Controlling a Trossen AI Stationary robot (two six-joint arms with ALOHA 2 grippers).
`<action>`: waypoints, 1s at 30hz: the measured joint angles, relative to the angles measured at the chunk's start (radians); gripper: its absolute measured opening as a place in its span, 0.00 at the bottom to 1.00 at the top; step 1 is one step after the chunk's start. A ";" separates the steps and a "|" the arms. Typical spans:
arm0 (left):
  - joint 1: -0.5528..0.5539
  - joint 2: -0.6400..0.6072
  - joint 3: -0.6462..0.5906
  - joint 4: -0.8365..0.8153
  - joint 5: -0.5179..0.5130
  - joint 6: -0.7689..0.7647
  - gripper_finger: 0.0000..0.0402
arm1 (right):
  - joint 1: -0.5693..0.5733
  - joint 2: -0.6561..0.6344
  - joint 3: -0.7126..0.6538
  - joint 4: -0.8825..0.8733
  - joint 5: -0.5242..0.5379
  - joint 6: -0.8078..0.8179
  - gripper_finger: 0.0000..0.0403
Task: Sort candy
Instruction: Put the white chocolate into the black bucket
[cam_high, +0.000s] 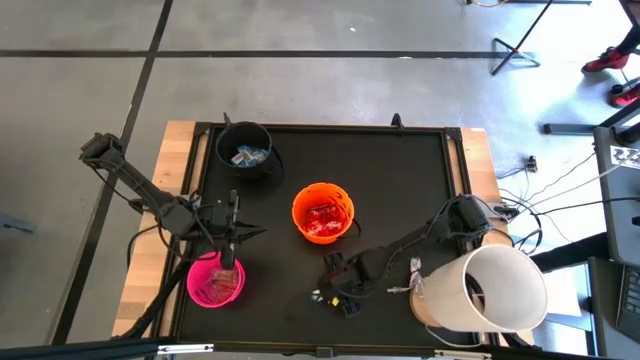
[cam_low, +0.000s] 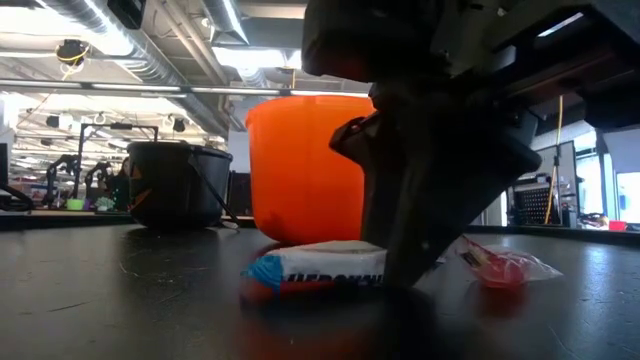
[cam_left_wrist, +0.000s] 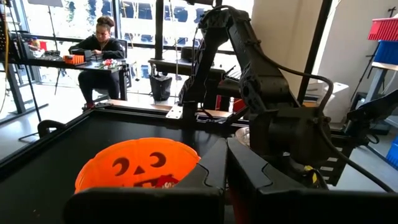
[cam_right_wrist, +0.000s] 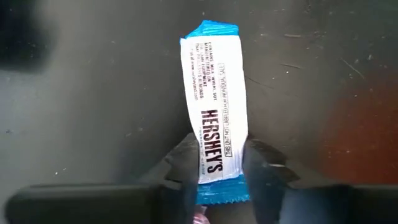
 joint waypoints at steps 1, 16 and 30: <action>0.000 0.000 0.000 0.000 0.000 0.000 0.00 | 0.000 0.001 0.007 -0.010 0.004 0.000 0.24; 0.000 0.000 0.000 -0.001 0.000 -0.002 0.00 | 0.000 0.006 0.220 -0.273 0.133 -0.011 0.17; 0.000 0.000 0.000 -0.001 -0.002 -0.159 0.00 | 0.000 0.004 0.454 -0.346 0.433 -0.086 0.18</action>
